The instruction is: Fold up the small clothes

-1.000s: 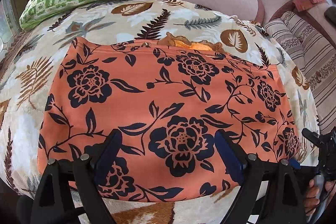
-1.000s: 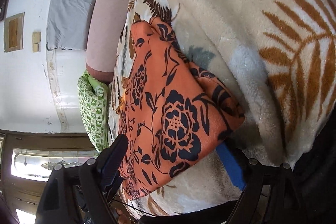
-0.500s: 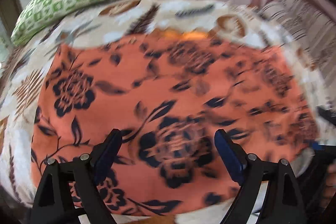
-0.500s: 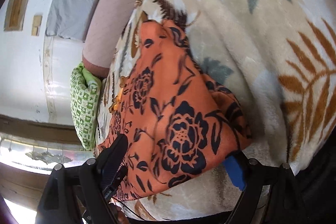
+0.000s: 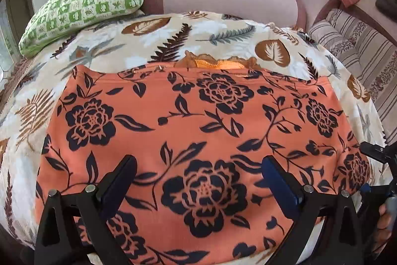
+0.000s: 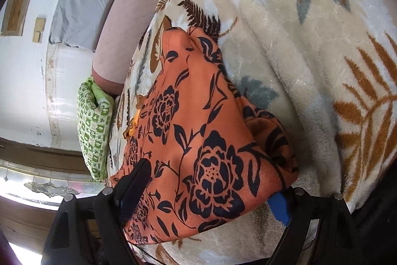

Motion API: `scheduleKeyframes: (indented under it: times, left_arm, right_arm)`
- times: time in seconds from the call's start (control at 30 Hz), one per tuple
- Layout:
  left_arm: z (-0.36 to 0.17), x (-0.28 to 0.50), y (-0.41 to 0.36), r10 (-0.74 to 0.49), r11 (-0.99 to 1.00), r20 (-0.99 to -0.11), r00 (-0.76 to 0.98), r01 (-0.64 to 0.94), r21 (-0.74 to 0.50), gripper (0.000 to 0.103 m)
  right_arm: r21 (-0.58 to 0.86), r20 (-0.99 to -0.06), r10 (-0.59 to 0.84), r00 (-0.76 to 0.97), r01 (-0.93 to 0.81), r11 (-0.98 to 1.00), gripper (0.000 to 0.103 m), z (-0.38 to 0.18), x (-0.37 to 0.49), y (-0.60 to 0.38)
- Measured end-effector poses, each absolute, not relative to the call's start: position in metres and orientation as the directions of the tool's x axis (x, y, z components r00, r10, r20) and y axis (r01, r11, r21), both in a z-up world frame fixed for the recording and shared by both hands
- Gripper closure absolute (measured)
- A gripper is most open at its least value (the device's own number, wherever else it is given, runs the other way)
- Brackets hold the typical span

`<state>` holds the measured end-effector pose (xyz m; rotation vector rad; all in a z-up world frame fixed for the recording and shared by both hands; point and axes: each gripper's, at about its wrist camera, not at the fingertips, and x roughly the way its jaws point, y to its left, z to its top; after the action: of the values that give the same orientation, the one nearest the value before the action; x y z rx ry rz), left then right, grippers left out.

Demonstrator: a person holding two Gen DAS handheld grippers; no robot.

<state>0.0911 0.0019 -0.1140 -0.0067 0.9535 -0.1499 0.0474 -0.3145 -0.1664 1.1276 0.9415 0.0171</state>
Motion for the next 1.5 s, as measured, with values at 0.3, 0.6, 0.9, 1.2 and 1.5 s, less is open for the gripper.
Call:
scheduleKeyframes:
  times: [0.3,0.6,0.9,1.2,1.5]
  left_arm:
    - [-0.14,0.105,-0.002,-0.133,0.984,-0.844,0.52,0.171,-0.049,0.0]
    - [-0.043,0.037,0.14,-0.132,0.946,-0.64,0.757,-0.098,-0.31,0.0]
    - [-0.046,-0.039,0.29,0.124,0.839,-0.653,0.747,-0.43,-0.333,0.0]
    - [-0.072,-0.051,0.309,0.079,0.83,-0.687,0.723,-0.429,-0.356,0.0]
    - [-0.066,-0.059,0.309,0.06,0.84,-0.679,0.732,-0.405,-0.362,0.0]
  right_arm:
    - [0.743,-0.657,0.425,0.623,0.441,0.503,0.048,-0.171,0.058,-0.317]
    - [0.502,-0.62,0.348,0.703,0.014,0.865,0.09,-0.021,0.088,-0.199]
    - [0.255,-0.799,0.448,0.402,-0.448,0.857,0.09,-0.071,0.123,0.066]
    - [0.276,-0.795,0.461,0.394,-0.442,0.854,0.09,-0.063,0.118,0.077]
    - [0.387,-0.761,0.584,0.283,-0.524,0.759,0.028,-0.096,0.103,0.125]
